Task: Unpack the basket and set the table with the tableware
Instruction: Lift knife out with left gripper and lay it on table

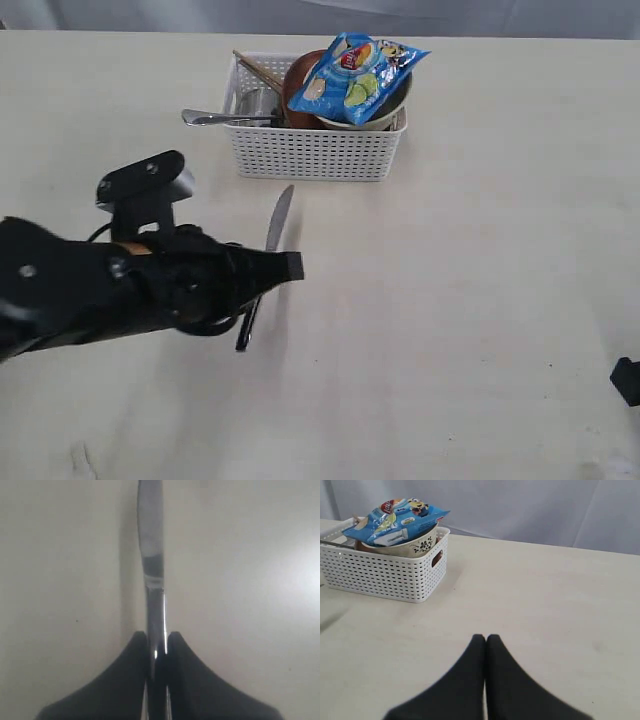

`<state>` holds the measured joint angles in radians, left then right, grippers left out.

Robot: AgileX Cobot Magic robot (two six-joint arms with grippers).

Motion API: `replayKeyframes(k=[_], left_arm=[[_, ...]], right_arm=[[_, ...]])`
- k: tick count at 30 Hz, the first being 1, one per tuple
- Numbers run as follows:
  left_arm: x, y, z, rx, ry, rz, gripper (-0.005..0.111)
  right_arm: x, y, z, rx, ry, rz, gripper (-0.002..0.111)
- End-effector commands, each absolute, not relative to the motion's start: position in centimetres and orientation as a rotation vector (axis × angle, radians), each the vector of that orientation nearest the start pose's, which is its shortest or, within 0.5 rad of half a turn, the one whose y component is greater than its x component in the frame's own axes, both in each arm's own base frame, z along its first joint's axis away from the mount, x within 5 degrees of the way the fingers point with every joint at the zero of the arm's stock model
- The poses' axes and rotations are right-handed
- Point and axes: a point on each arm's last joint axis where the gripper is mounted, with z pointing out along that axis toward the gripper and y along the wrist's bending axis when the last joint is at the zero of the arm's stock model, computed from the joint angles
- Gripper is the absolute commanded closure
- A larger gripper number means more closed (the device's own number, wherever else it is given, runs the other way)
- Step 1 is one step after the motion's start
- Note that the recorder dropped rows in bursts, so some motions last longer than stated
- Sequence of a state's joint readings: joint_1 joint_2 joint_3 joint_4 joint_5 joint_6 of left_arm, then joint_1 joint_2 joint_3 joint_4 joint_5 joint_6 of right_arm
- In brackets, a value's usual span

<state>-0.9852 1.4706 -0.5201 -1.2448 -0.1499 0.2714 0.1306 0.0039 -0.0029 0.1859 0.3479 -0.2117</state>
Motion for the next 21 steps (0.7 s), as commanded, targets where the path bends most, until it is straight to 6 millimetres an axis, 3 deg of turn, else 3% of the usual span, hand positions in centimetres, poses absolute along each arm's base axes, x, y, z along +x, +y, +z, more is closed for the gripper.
replayKeyframes(k=[1, 4, 11, 14, 15, 16, 17, 19, 21], left_arm=[[16.7, -22.3, 14.3, -0.21, 2.546, -0.662, 0.107], [17.2, -22.5, 13.1, -0.298, 2.543, -0.617, 0.107], [17.4, -22.5, 13.0, -0.255, 2.525, -0.604, 0.105], [17.4, -22.6, 13.1, -0.208, 2.52, -0.602, 0.089], [17.4, -22.6, 13.1, -0.199, 2.519, -0.6, 0.08], [17.4, -22.6, 13.1, -0.199, 2.522, -0.602, 0.063], [17.4, -22.6, 13.1, -0.201, 2.522, -0.601, 0.058], [17.5, -22.5, 13.1, -0.209, 2.514, -0.597, 0.058], [17.6, -22.5, 13.5, -0.182, 2.496, -0.602, 0.067]], right_arm=[[5.2, 1.2, 18.3, -0.204, 1.812, 0.116, 0.109], [5.2, 1.2, 18.3, -0.204, 1.812, 0.116, 0.109], [5.2, 1.2, 18.3, -0.204, 1.812, 0.116, 0.109], [5.2, 1.2, 18.3, -0.204, 1.812, 0.116, 0.109], [5.2, 1.2, 18.3, -0.204, 1.812, 0.116, 0.109], [5.2, 1.2, 18.3, -0.204, 1.812, 0.116, 0.109], [5.2, 1.2, 18.3, -0.204, 1.812, 0.116, 0.109], [5.2, 1.2, 18.3, -0.204, 1.812, 0.116, 0.109], [5.2, 1.2, 18.3, -0.204, 1.812, 0.116, 0.109]])
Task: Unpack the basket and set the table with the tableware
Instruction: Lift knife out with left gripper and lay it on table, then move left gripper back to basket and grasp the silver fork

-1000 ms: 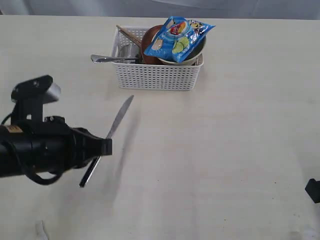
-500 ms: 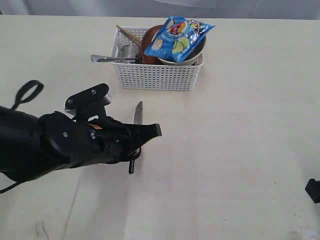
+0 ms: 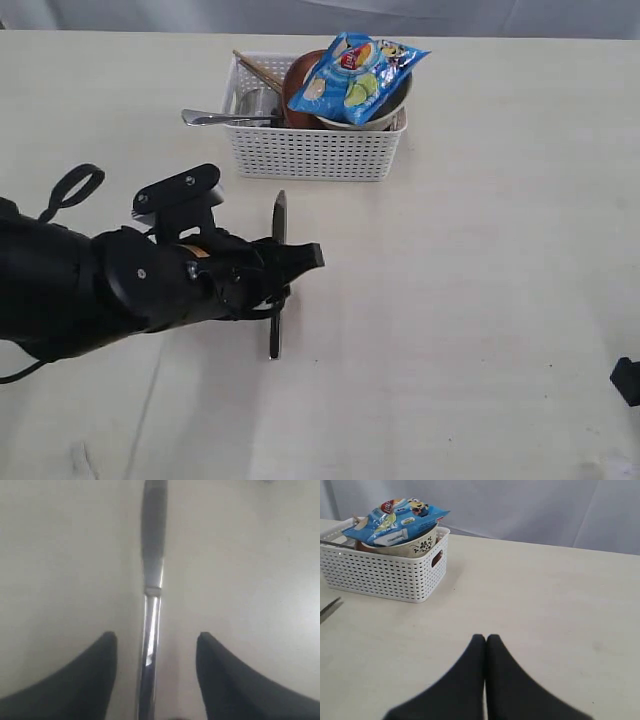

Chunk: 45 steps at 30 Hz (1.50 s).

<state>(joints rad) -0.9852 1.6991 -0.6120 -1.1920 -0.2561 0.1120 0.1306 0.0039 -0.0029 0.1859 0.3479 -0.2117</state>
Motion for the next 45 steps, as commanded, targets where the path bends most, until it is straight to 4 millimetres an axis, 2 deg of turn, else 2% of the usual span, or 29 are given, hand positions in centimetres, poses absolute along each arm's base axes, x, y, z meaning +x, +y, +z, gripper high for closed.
replayKeyframes(k=[1, 2, 4, 7, 8, 10, 13, 15, 16, 20, 21, 23, 25, 28, 30, 33, 36, 39, 42, 45], left_arm=[[17.6, -22.5, 14.7, -0.068, 2.442, -0.61, 0.073], [17.7, -22.4, 15.9, 0.033, 2.376, -0.609, 0.077], [18.1, -21.9, 19.5, 0.187, 2.22, -0.603, 0.076], [20.2, -20.7, 24.7, 0.282, 2.137, -0.678, 0.067], [21.4, -20.0, 26.4, 0.35, 2.075, -0.651, 0.067], [23.2, -18.9, 28.9, 0.533, 1.899, -0.427, 0.067], [24.5, -17.9, 29.9, 0.576, 1.798, -0.212, 0.067], [25.6, -17.2, 29.7, 0.568, 1.801, -0.056, 0.065], [26.1, -16.8, 29.4, 0.574, 1.811, 0.038, 0.065], [29.2, -14.6, 28.1, 0.514, 1.982, 0.653, 0.058], [30.2, -14.1, 28.1, 0.428, 1.997, 0.76, 0.057], [31.4, -14.5, 28.0, 0.381, 2.0, 0.847, 0.057], [32.1, -15.4, 27.8, 0.387, 1.996, 0.839, 0.06], [32.2, -17.3, 27.8, 0.461, 1.977, 0.738, 0.072], [31.4, -19.1, 27.8, 0.512, 1.958, 0.647, 0.076], [30.0, -21.3, 27.8, 0.581, 1.929, 0.593, 0.075], [28.5, -23.1, 28.0, 0.565, 1.915, 0.496, 0.075], [26.3, -25.2, 28.8, 0.551, 1.901, 0.242, 0.075], [23.9, -26.9, 29.8, 0.55, 1.908, -0.207, 0.075], [23.4, -26.9, 29.3, 0.571, 1.948, -0.532, 0.076]], right_arm=[[5.2, 1.2, 18.3, -0.204, 1.812, 0.116, 0.109], [5.2, 1.2, 18.3, -0.204, 1.812, 0.116, 0.109], [5.2, 1.2, 18.3, -0.204, 1.812, 0.116, 0.109], [5.2, 1.2, 18.3, -0.204, 1.812, 0.116, 0.109], [5.2, 1.2, 18.3, -0.204, 1.812, 0.116, 0.109], [5.2, 1.2, 18.3, -0.204, 1.812, 0.116, 0.109], [5.2, 1.2, 18.3, -0.204, 1.812, 0.116, 0.109], [5.2, 1.2, 18.3, -0.204, 1.812, 0.116, 0.109], [5.2, 1.2, 18.3, -0.204, 1.812, 0.116, 0.109], [5.2, 1.2, 18.3, -0.204, 1.812, 0.116, 0.109], [5.2, 1.2, 18.3, -0.203, 1.812, 0.118, 0.109], [5.2, 1.2, 18.3, -0.203, 1.812, 0.118, 0.109], [5.2, 1.2, 18.3, -0.203, 1.812, 0.118, 0.109], [5.2, 1.2, 18.3, -0.203, 1.812, 0.118, 0.109], [5.2, 1.2, 18.3, -0.203, 1.812, 0.118, 0.109], [5.2, 1.2, 18.3, -0.203, 1.812, 0.118, 0.109], [5.2, 1.2, 18.3, -0.203, 1.812, 0.118, 0.109], [5.2, 1.2, 18.3, -0.203, 1.812, 0.118, 0.109], [5.2, 1.2, 18.3, -0.203, 1.812, 0.118, 0.109], [5.2, 1.2, 18.3, -0.203, 1.812, 0.118, 0.109]])
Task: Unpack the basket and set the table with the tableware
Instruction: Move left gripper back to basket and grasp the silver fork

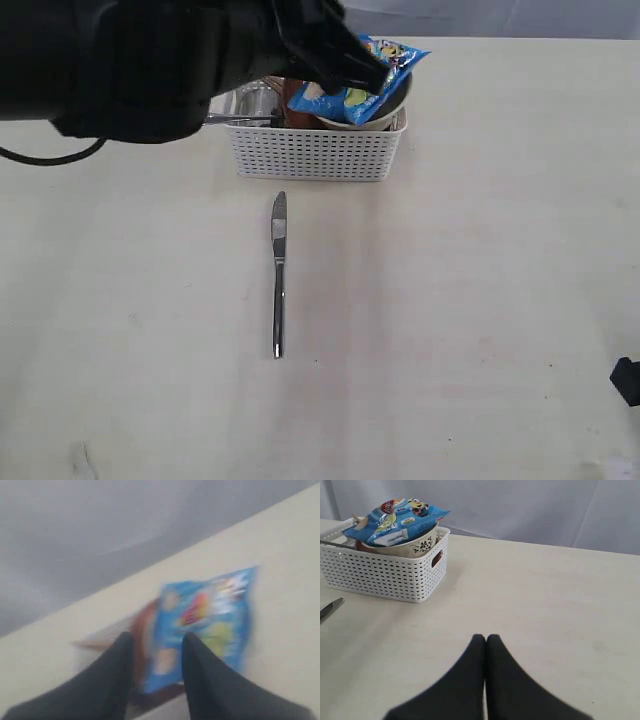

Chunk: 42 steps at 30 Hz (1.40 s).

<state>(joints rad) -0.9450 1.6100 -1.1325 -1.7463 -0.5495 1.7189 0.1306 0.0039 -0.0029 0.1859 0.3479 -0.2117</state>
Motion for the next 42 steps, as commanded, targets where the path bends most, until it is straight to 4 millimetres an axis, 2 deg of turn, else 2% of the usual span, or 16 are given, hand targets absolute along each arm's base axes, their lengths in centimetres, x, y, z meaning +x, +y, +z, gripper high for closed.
replayKeyframes(k=[1, 5, 8, 9, 11, 16, 19, 23, 25, 28, 32, 34, 39, 42], left_arm=[[23.5, -26.6, 29.0, 0.585, 1.959, -0.616, 0.076], [24.9, -24.9, 28.5, 0.627, 1.978, -0.921, 0.07], [26.1, -22.9, 28.9, 0.745, 1.986, -1.029, 0.054], [26.6, -21.8, 29.0, 0.763, 2.016, -1.011, 0.05], [27.5, -19.9, 28.8, 0.68, 2.122, -0.947, 0.047], [28.8, -14.0, 27.2, 0.487, 2.404, -0.566, 0.048], [28.8, -12.4, 26.1, 0.431, 2.463, -0.503, 0.048], [29.8, -12.4, 25.5, 0.565, 2.363, -0.409, 0.048], [30.3, -13.1, 25.0, 0.781, 2.251, -0.301, 0.048], [30.6, -14.2, 23.8, 1.232, 2.04, -0.108, 0.048], [30.0, -15.7, 21.9, 1.726, 1.755, 0.012, 0.048], [30.4, -16.0, 21.5, 1.749, 1.716, 0.051, 0.049], [31.4, -15.8, 21.6, 1.652, 1.706, 0.141, 0.049], [32.1, -15.9, 19.7, 1.669, 1.737, 0.146, 0.049]], right_arm=[[5.2, 1.2, 18.3, -0.203, 1.812, 0.118, 0.109], [5.2, 1.2, 18.3, -0.203, 1.812, 0.118, 0.109], [5.2, 1.2, 18.3, -0.203, 1.812, 0.118, 0.109], [5.2, 1.2, 18.3, -0.203, 1.812, 0.118, 0.109], [5.2, 1.2, 18.3, -0.203, 1.812, 0.118, 0.109], [5.2, 1.2, 18.3, -0.203, 1.812, 0.118, 0.109], [5.2, 1.2, 18.3, -0.203, 1.812, 0.118, 0.109], [5.2, 1.2, 18.3, -0.203, 1.812, 0.118, 0.109], [5.2, 1.2, 18.3, -0.203, 1.812, 0.118, 0.109], [5.2, 1.2, 18.3, -0.203, 1.812, 0.118, 0.109], [5.2, 1.2, 18.3, -0.203, 1.812, 0.118, 0.109], [5.2, 1.2, 18.3, -0.203, 1.812, 0.118, 0.109], [5.2, 1.2, 18.3, -0.203, 1.812, 0.118, 0.109], [5.2, 1.2, 18.3, -0.203, 1.812, 0.118, 0.109]])
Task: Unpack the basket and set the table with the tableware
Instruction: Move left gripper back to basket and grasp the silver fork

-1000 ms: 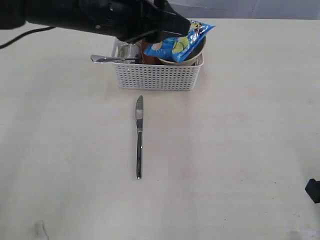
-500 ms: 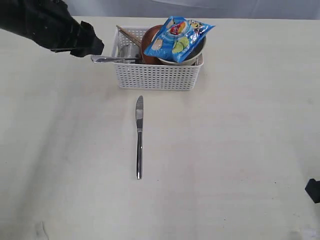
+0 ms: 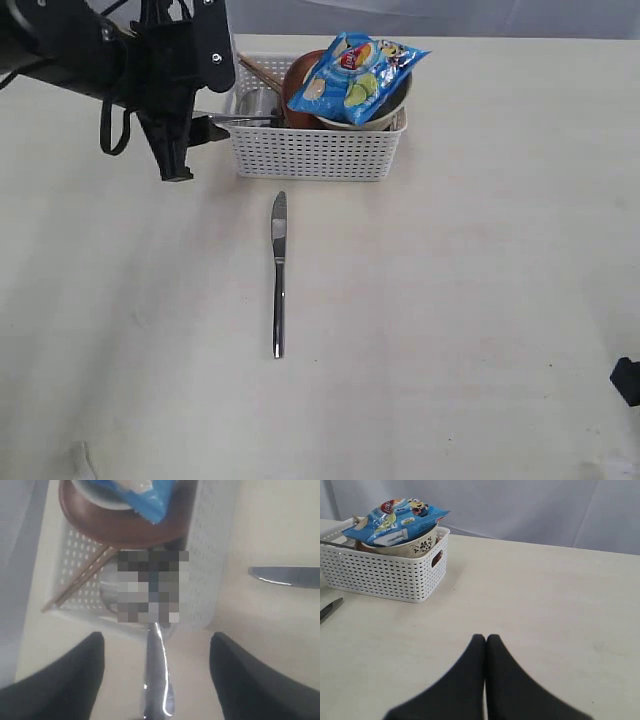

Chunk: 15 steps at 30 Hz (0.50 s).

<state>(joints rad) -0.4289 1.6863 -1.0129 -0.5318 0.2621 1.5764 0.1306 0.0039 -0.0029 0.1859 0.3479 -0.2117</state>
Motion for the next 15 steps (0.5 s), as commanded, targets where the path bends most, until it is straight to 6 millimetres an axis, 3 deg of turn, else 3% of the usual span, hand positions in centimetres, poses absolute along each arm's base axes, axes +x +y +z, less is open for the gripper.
replayKeyframes(k=[1, 6, 15], left_arm=[[32.2, -16.0, 19.4, 1.681, 1.733, 0.154, 0.049], [33.4, -15.7, 20.0, 1.574, 1.679, 0.284, 0.049], [32.9, -15.8, 19.5, 1.639, 1.698, 0.23, 0.049]], right_arm=[[5.2, 1.2, 18.3, -0.203, 1.812, 0.118, 0.109], [5.2, 1.2, 18.3, -0.203, 1.812, 0.118, 0.109], [5.2, 1.2, 18.3, -0.203, 1.812, 0.118, 0.109]])
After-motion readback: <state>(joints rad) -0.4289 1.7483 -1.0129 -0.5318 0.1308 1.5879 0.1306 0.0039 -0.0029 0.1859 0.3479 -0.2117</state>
